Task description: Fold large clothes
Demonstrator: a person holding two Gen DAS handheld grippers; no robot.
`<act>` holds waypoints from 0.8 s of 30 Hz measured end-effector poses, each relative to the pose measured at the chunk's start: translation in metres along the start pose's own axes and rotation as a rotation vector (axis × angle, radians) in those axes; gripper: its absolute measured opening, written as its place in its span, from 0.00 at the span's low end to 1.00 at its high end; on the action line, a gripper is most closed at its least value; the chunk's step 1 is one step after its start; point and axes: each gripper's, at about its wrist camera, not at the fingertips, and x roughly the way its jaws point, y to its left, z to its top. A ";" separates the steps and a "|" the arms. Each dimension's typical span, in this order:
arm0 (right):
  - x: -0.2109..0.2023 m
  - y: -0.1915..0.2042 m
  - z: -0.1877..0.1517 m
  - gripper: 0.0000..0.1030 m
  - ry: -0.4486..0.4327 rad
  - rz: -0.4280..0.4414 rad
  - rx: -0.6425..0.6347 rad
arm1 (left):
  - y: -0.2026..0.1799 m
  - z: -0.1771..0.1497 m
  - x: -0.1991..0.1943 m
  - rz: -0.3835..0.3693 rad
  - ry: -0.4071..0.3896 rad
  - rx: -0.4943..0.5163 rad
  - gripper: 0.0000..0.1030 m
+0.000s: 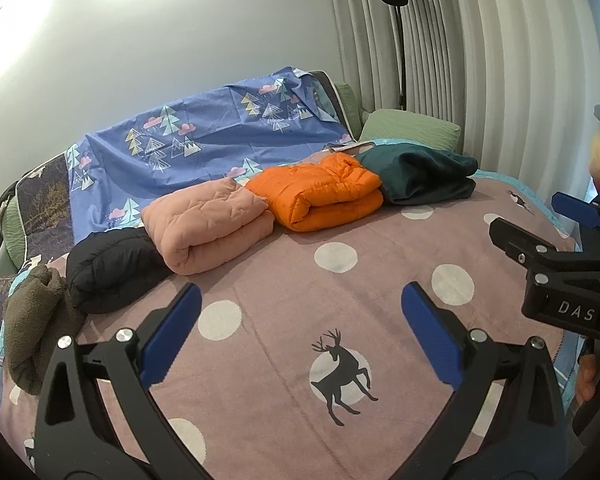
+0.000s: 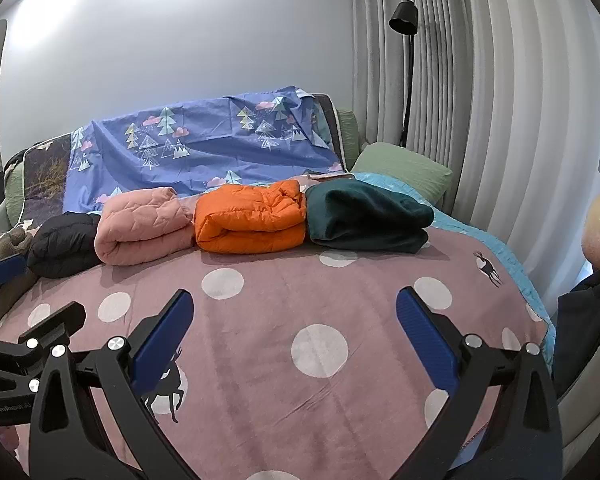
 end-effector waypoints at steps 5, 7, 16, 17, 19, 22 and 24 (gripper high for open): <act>0.001 -0.002 0.001 0.98 0.001 -0.004 0.006 | 0.002 0.000 0.003 -0.008 0.012 0.006 0.98; 0.000 -0.002 0.002 0.98 0.000 -0.006 0.008 | 0.002 0.000 0.004 -0.010 0.018 0.007 0.98; 0.001 -0.003 0.002 0.98 -0.001 -0.005 0.007 | 0.002 -0.001 0.006 -0.016 0.025 0.015 0.98; 0.001 -0.003 0.002 0.98 -0.001 -0.006 0.008 | 0.003 -0.001 0.006 -0.017 0.025 0.014 0.98; 0.001 -0.003 0.002 0.98 0.000 -0.005 0.007 | 0.002 -0.001 0.006 -0.018 0.026 0.012 0.98; 0.001 -0.004 0.002 0.98 0.000 -0.006 0.007 | 0.003 -0.002 0.007 -0.022 0.030 0.007 0.98; 0.002 -0.004 0.002 0.98 0.002 -0.007 0.009 | 0.004 -0.003 0.007 -0.024 0.032 0.006 0.98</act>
